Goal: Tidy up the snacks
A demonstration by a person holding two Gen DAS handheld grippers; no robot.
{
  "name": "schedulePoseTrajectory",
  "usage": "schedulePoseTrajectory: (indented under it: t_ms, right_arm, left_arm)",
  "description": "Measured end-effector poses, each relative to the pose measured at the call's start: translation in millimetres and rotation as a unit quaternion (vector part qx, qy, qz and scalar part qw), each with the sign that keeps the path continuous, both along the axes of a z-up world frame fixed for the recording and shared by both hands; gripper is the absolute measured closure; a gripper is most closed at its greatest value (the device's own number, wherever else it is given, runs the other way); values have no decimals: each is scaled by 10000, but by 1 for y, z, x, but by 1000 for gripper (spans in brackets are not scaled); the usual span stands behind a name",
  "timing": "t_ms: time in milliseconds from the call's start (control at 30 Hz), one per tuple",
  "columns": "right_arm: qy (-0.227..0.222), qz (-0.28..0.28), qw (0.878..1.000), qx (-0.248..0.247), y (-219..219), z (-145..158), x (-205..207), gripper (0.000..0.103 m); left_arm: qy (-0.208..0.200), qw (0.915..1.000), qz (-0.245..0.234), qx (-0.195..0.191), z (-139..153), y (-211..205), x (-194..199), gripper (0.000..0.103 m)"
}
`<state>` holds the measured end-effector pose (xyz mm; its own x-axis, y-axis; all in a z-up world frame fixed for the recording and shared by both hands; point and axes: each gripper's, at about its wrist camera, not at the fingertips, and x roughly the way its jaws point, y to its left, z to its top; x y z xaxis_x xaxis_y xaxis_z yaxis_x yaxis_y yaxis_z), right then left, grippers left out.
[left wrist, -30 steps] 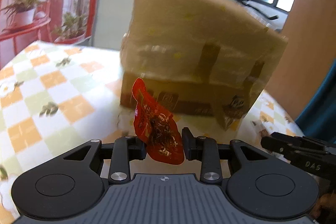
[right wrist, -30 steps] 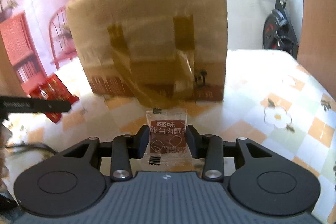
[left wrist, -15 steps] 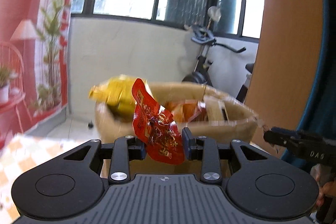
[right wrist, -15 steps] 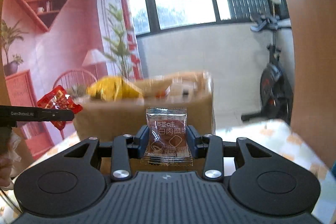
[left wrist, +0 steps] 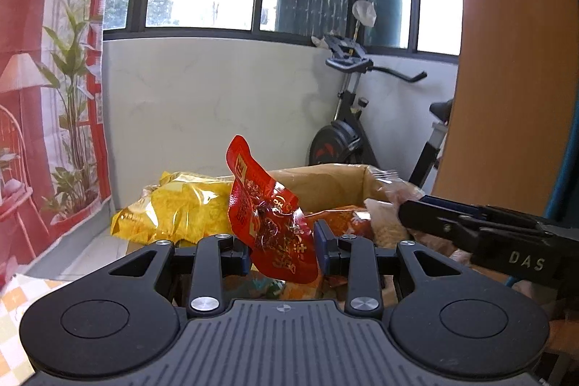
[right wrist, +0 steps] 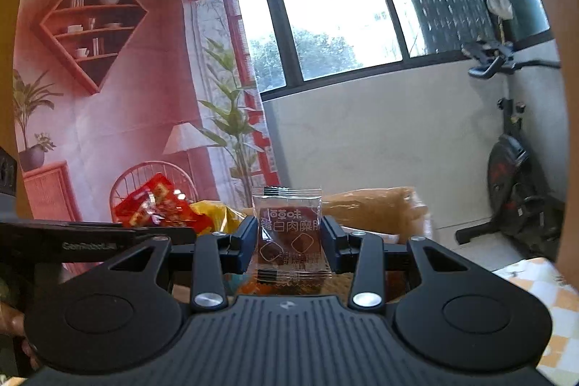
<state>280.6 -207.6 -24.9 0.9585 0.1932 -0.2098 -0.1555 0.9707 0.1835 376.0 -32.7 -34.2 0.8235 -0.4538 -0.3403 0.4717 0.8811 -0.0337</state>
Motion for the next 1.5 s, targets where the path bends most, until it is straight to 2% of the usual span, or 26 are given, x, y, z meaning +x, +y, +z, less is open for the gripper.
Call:
schedulePoseTrajectory:
  t_ms: [100,233,267,333,567,633,667,700,800,933,1067,1500]
  right_arm:
    - [88,-4,10000,10,-1,-6,15,62]
    - [278,-67,9996,61,-2,-11,29,57]
    - [319,-118,9994,-14,-2,-12,31,56]
    - [369,-235,9989,-188,3,-13,33,51]
    - [337,-523,9978,-216,0,-1,19,40]
    - [400,-606,9972,-149,-3,4,14,35]
    - [431,-636,9970,-61,-5,8,9,29]
    - [448,-659,9968,12,-7,11,5,21]
    - [417,-720,9964,185,-12,24,-10,10]
    - [380,-892,9950,227,-10,44,-29,0]
    - [338,-1036,9940,25,1,57,-46,0]
    - [134,-795,9962,-321,39,86,-91,0]
  left_arm:
    - [43,9999,53,142,-2,-2,7,66]
    - [22,9995,141,285,-2,-3,8,50]
    - [2,9994,164,308,-1,-3,8,43]
    - [-39,9992,216,335,2,-2,8,35]
    - [-76,9991,364,197,23,8,-8,18]
    - [-99,9990,411,118,31,13,-18,14]
    - [-127,9989,435,88,34,13,-23,11]
    - [-146,9989,451,64,37,15,-28,9]
    - [-140,9982,578,4,48,18,-43,8]
    - [-88,9976,687,-72,56,25,-62,7]
    - [-36,9963,854,-125,63,34,-79,6]
    - [-204,9911,1305,-150,84,62,-134,6]
